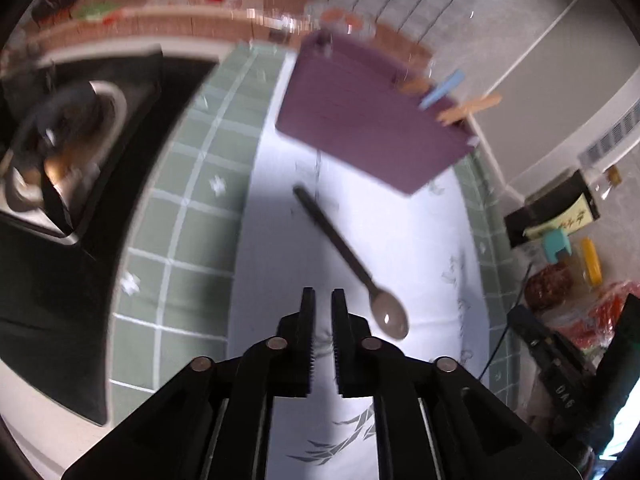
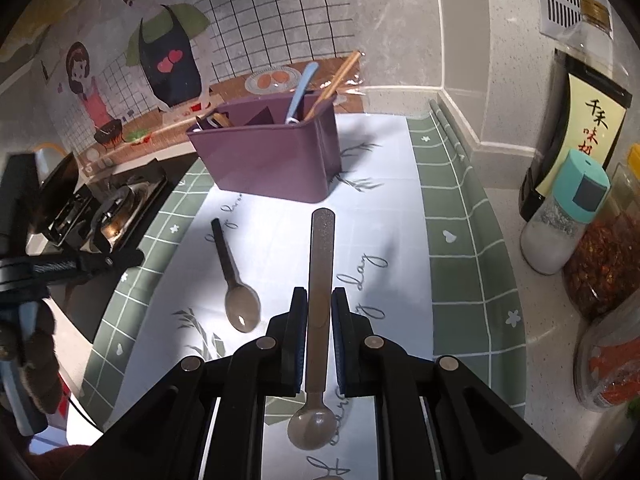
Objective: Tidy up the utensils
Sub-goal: 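Lower the left gripper and grasp the dark metal spoon handle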
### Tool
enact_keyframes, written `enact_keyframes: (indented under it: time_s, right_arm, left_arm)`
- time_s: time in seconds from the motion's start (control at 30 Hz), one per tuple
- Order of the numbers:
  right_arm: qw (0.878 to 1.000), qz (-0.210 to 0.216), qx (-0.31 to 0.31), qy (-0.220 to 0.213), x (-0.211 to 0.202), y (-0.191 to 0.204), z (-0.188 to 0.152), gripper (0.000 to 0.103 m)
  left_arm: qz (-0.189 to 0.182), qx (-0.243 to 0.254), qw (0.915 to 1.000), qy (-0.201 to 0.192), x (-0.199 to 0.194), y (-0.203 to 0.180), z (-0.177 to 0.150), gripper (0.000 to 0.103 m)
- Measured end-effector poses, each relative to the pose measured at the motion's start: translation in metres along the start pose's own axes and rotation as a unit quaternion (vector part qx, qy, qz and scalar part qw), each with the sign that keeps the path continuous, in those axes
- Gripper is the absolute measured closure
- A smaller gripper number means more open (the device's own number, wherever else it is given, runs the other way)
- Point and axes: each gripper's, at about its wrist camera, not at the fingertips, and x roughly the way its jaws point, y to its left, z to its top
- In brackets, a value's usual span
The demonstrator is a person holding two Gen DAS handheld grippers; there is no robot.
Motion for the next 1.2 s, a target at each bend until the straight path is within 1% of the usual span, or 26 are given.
enact_keyframes:
  time_s: [0.07, 0.1, 0.17, 0.23, 0.37, 0.4, 0.47, 0.53, 0.6, 0.67, 0.77, 0.83, 0.87, 0.93, 1.0, 1.07, 1.13, 1.17, 1.2]
  right_arm:
    - [1.000, -0.004, 0.004, 0.004, 0.001, -0.005, -0.002, 0.092]
    - [1.000, -0.006, 0.007, 0.006, 0.002, -0.007, -0.002, 0.092]
    - [1.000, -0.010, 0.012, 0.012, 0.004, -0.013, -0.004, 0.092]
    - [1.000, -0.013, 0.018, 0.013, 0.003, -0.017, -0.006, 0.092]
    - [0.999, -0.022, 0.025, 0.015, 0.000, -0.024, -0.011, 0.092]
    - [0.999, -0.025, 0.028, 0.016, 0.000, -0.027, -0.014, 0.092]
    - [0.999, -0.029, 0.034, 0.018, -0.001, -0.031, -0.016, 0.092]
    - [0.998, -0.034, 0.041, 0.020, -0.001, -0.036, -0.017, 0.092]
    - [0.998, -0.036, 0.046, 0.021, -0.001, -0.039, -0.018, 0.092]
    - [0.998, -0.039, 0.048, 0.021, -0.002, -0.041, -0.018, 0.092]
    - [0.998, -0.042, 0.049, 0.020, 0.000, -0.041, -0.018, 0.092]
    - [0.998, -0.041, 0.047, 0.021, 0.002, -0.040, -0.017, 0.092]
    - [0.998, -0.040, 0.046, 0.021, 0.003, -0.039, -0.017, 0.092]
    - [0.998, -0.036, 0.042, 0.023, 0.006, -0.037, -0.014, 0.092]
    - [0.998, -0.032, 0.038, 0.025, 0.010, -0.033, -0.013, 0.092]
    - [0.999, -0.027, 0.036, 0.027, 0.014, -0.030, -0.011, 0.092]
    - [0.999, -0.021, 0.032, 0.028, 0.017, -0.026, -0.010, 0.092]
    - [0.999, -0.019, 0.030, 0.029, 0.018, -0.024, -0.009, 0.092]
    - [0.999, -0.016, 0.027, 0.029, 0.019, -0.021, -0.009, 0.092]
  left_arm:
    - [-0.010, 0.012, 0.9996, 0.022, 0.015, -0.005, -0.003, 0.077]
    - [-0.018, 0.016, 0.9992, 0.030, 0.020, -0.008, -0.003, 0.075]
    - [-0.036, 0.020, 0.9977, 0.053, 0.033, -0.016, 0.000, 0.073]
    - [-0.042, 0.021, 0.9966, 0.067, 0.043, -0.021, 0.004, 0.073]
    - [-0.032, 0.008, 0.9965, 0.076, 0.055, -0.030, 0.013, 0.072]
    - [-0.026, 0.004, 0.9967, 0.076, 0.058, -0.031, 0.015, 0.070]
    - [-0.007, -0.011, 0.9974, 0.071, 0.063, -0.030, 0.021, 0.067]
    - [0.010, -0.025, 0.9975, 0.065, 0.070, -0.028, 0.028, 0.066]
    - [0.028, -0.024, 0.9979, 0.054, 0.075, -0.029, 0.033, 0.065]
    - [0.047, -0.007, 0.9978, 0.046, 0.079, -0.035, 0.038, 0.065]
    - [0.078, 0.052, 0.9950, 0.035, 0.087, -0.053, 0.040, 0.065]
    - [0.099, 0.108, 0.9888, 0.028, 0.091, -0.066, 0.035, 0.065]
    - [0.107, 0.144, 0.9834, 0.026, 0.092, -0.071, 0.028, 0.065]
    - [0.108, 0.192, 0.9752, 0.024, 0.090, -0.074, 0.017, 0.065]
    - [0.097, 0.224, 0.9694, 0.027, 0.084, -0.070, 0.006, 0.065]
    - [0.088, 0.241, 0.9660, 0.031, 0.075, -0.063, -0.002, 0.065]
    - [0.088, 0.247, 0.9646, 0.032, 0.069, -0.053, -0.006, 0.065]
    - [0.087, 0.243, 0.9656, 0.033, 0.066, -0.047, -0.007, 0.065]
    - [0.086, 0.231, 0.9685, 0.034, 0.063, -0.039, -0.005, 0.065]
